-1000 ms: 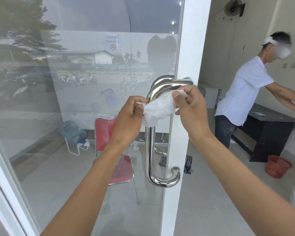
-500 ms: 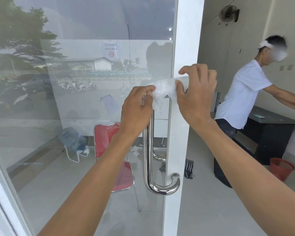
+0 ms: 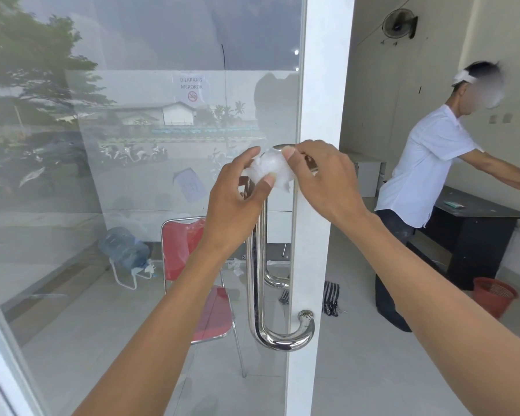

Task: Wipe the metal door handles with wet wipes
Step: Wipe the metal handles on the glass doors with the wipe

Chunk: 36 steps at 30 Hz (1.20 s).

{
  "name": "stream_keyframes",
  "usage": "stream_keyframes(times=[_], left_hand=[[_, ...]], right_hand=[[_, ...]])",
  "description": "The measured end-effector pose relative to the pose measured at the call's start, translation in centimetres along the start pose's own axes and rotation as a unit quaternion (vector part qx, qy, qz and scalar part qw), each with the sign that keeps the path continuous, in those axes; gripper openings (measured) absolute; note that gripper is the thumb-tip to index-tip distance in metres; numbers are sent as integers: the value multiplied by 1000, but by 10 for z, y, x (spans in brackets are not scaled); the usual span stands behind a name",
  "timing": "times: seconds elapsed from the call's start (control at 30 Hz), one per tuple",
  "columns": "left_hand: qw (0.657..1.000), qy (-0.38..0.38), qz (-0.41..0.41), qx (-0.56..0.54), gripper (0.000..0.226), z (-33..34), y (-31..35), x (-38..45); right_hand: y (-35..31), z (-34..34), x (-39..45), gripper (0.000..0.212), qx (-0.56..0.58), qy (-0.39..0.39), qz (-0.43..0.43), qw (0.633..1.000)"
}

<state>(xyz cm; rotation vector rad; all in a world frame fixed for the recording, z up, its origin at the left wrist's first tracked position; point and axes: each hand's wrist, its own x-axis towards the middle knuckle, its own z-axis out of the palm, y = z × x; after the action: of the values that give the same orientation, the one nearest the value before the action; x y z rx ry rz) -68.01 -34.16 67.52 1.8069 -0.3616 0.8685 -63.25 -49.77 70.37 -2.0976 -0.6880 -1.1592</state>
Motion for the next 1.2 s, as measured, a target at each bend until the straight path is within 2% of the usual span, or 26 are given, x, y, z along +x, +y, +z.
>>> stream_keyframes(times=[0.1, 0.2, 0.27, 0.37, 0.43, 0.5, 0.6, 0.8, 1.03, 1.2], left_hand=[[999, 23, -19, -29, 34, -1, 3, -4], [998, 38, -30, -48, 32, 1, 5, -5], [997, 36, -38, -47, 33, 3, 6, -6], [996, 37, -55, -61, 31, 6, 4, -9], [995, 38, -62, -68, 30, 5, 1, -13], [994, 38, -66, -72, 31, 3, -4, -16], [994, 42, -75, -67, 37, -2, -7, -19], [990, 55, -108, -71, 39, -10, -15, -23], [984, 72, -142, -81, 42, -7, -28, -32], [982, 76, -151, -82, 43, -10, -32, -39]], right_hand=[[-3, -6, 3, 41, 62, -8, 71, 996], [-11, -9, 7, 51, 30, -29, 97, 994], [-12, -9, 10, 44, 7, -41, 85, 996], [-7, -6, 10, 31, -21, -94, -5, 995], [3, -6, 5, 35, -38, -107, -76, 991], [16, -8, 0, 40, -65, -80, -121, 987], [24, -8, -3, 44, -126, -49, -155, 979], [7, 7, -5, 39, -199, -51, -239, 949], [-13, 25, -5, 27, -310, -41, -309, 898], [-12, 39, -24, 26, -329, -27, -368, 869]])
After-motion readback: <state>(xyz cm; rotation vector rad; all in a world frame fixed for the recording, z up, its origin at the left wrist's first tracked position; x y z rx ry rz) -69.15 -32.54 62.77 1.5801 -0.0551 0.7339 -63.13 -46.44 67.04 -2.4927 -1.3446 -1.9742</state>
